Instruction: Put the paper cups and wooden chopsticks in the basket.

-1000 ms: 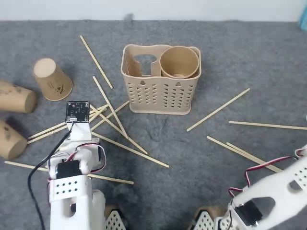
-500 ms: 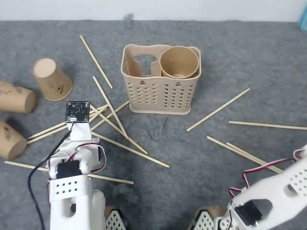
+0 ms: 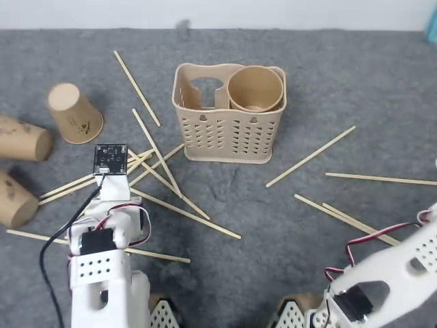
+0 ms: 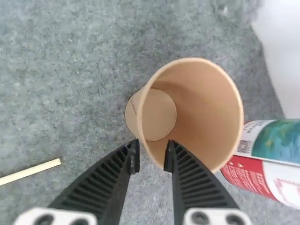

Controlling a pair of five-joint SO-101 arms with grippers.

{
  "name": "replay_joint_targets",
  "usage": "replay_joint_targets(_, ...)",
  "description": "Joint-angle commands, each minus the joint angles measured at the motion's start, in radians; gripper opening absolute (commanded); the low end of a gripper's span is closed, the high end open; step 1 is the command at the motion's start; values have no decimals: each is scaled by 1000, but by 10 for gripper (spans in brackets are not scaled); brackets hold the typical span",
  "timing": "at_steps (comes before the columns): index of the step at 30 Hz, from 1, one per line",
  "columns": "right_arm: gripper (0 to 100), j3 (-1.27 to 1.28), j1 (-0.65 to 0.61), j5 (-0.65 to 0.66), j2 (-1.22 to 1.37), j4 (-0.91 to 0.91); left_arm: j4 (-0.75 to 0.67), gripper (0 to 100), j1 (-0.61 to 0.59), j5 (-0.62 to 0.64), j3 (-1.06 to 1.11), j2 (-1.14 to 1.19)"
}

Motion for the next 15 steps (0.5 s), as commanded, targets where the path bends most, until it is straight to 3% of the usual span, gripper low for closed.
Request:
replay_joint_targets(1,105,-103,-8,29,18,-24,-21,12,-3,-8,-2,-20)
replay_joint_targets(5,100,-189,5,25,79,-16,-21,12,-3,-8,-2,-20)
replay_joint_targets(9,2,-245,19,25,113,-15,-21,12,-3,-8,-2,-20)
replay_joint_targets(15,9,-305,33,23,96,87,-21,12,-3,-8,-2,-20)
